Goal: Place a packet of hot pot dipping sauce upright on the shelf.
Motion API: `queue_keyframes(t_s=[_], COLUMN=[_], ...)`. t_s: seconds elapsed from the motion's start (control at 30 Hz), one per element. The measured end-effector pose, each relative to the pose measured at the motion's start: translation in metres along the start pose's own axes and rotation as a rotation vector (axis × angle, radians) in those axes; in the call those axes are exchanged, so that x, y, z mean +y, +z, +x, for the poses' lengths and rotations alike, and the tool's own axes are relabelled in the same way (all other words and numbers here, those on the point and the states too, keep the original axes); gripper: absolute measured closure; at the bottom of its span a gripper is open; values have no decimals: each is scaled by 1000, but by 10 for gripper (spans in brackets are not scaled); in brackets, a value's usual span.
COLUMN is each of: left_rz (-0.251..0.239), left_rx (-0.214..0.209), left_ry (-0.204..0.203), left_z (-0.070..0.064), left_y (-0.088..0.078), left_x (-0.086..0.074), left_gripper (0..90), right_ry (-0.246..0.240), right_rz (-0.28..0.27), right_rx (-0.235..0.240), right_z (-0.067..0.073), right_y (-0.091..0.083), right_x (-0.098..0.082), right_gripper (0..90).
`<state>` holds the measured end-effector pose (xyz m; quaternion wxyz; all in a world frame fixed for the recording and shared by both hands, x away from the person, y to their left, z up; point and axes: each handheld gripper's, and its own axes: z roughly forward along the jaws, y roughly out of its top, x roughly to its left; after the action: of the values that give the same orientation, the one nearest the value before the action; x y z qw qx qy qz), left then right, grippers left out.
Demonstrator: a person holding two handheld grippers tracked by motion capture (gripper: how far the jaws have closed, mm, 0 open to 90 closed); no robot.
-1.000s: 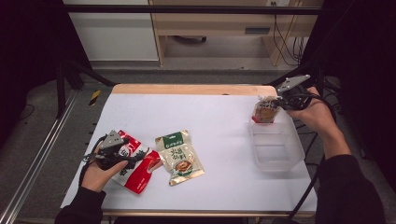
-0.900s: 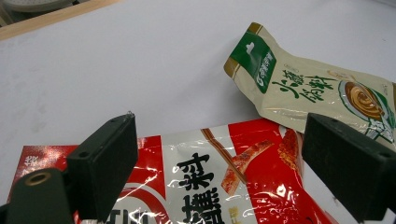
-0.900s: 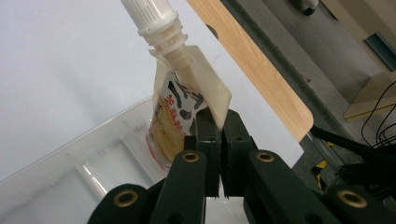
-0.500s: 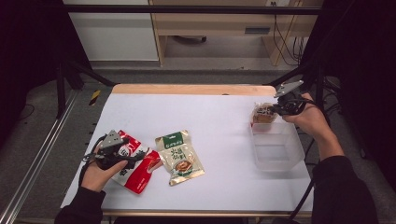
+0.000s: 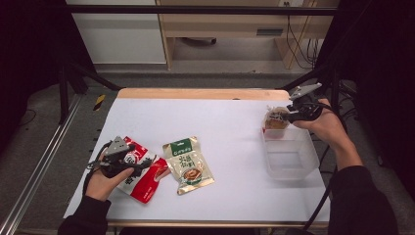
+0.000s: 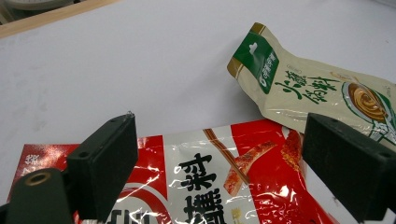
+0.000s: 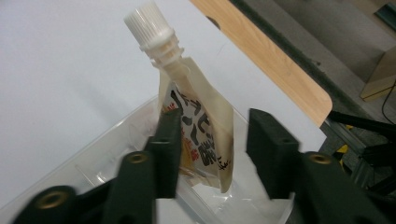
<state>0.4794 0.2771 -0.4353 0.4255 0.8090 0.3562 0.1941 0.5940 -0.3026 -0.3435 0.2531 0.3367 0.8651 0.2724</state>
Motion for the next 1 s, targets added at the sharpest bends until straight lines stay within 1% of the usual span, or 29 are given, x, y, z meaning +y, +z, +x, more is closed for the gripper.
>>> queue_keyframes(t_s=[0.03,0.07,0.1,0.13,0.2,0.23,0.27,0.3,0.33,0.37,0.4,0.43,0.53,0.57,0.6,0.63,0.67,0.7,0.73,0.77,0.8,0.83,0.87,0.9,0.93,0.97,1.0], left_rz=[-1,-1,-1,2,4,4,3,2,2,4,4,7,6,6,6,6,8,9,8,6,6,6,6,7,8,8,8], left_rx=[1,3,3,5,5,5,3,2,2,1,1,-2,-5,-5,-5,-7,-10,-10,-11,-11,-12,-13,-13,-14,-14,-15,-16], left_ry=[-1,-2,-2,1,4,5,7,7,7,13,13,22,26,26,29,30,33,36,36,34,35,36,36,36,39,41,42], left_z=[0,1,1,0,0,0,-1,-2,-2,-4,-4,-5,-7,-7,-8,-8,-9,-9,-10,-10,-10,-10,-10,-10,-11,-11,-11], left_y=[0,0,0,0,0,0,0,0,0,0,0,1,1,1,2,2,2,2,1,1,1,1,1,1,1,1,1], left_x=[0,0,0,0,0,0,1,1,1,2,2,3,4,4,5,5,5,5,5,6,6,6,7,7,8,8,8], left_gripper=[110,111,111,111,110,110,111,110,110,109,108,108,106,106,106,104,104,103,103,101,101,97,97,97,97,97,97], right_ry=[8,18,18,20,29,29,39,35,35,29,25,17,15,15,16,13,13,9,9,8,-4,-3,-3,7,5,6,3], right_rz=[-12,-35,-35,-52,-81,-81,-116,-132,-132,-161,-168,-186,-233,-233,-245,-256,-265,-263,-263,-257,-258,-267,-267,-267,-263,-263,-260], right_rx=[-12,-29,-29,-49,-65,-65,-75,-71,-71,-78,-78,-75,-54,-54,-52,-38,-18,-14,-14,-5,5,28,28,39,49,69,77], right_z=[2,6,6,11,18,18,28,31,31,44,49,56,80,80,88,98,115,122,122,130,140,156,156,163,169,185,190], right_y=[-4,-11,-11,-19,-30,-30,-44,-49,-49,-60,-64,-68,-75,-75,-75,-74,-70,-68,-68,-65,-61,-54,-54,-49,-46,-35,-32], right_x=[1,2,2,4,7,7,13,15,15,21,23,25,31,31,33,34,36,37,37,38,39,41,41,41,41,41,41], right_gripper=[464,388,388,331,296,296,260,243,243,205,193,186,161,161,160,151,146,139,139,133,133,134,134,134,136,140,140])
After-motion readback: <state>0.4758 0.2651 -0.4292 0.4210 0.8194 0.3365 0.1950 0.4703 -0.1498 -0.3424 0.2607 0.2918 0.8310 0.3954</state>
